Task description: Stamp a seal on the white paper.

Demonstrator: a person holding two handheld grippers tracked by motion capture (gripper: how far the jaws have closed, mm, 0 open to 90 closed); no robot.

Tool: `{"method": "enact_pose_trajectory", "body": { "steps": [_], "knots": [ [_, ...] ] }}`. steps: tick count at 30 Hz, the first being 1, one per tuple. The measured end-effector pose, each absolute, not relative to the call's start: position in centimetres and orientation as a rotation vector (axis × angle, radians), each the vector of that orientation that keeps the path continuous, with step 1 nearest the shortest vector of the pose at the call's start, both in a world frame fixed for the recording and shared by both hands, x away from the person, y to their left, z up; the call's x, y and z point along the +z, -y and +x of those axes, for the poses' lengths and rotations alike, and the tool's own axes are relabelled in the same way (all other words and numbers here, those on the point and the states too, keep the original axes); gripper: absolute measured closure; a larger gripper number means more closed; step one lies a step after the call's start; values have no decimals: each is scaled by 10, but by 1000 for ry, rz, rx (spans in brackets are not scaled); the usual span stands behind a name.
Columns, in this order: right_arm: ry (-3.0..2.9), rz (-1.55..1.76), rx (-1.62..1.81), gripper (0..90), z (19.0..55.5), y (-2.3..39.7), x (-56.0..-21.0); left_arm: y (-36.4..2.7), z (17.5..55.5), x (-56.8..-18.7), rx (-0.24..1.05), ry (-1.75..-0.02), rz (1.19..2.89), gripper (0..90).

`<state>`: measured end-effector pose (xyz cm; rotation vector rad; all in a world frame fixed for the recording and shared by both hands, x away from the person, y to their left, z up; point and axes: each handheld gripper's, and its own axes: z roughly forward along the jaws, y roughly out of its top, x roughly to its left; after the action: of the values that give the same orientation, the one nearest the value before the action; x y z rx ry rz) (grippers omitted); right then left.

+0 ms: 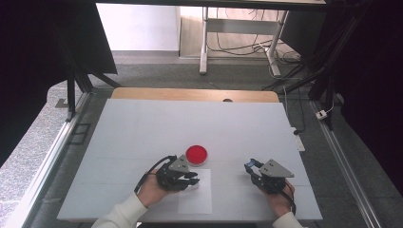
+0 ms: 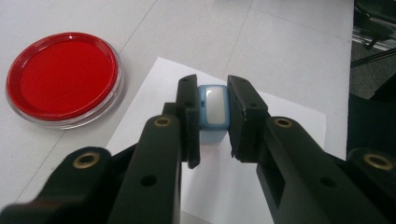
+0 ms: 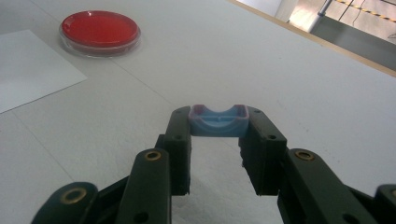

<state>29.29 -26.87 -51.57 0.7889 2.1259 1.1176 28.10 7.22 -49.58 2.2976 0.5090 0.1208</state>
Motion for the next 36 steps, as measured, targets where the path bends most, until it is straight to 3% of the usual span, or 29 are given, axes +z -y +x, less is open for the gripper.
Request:
{"method": "enact_pose_trajectory", "body": {
  "steps": [36],
  "knots": [
    [-2125,780,1118,642,292,267,-515,-62,278,-499,154,-500,2382,757]
  ]
}}
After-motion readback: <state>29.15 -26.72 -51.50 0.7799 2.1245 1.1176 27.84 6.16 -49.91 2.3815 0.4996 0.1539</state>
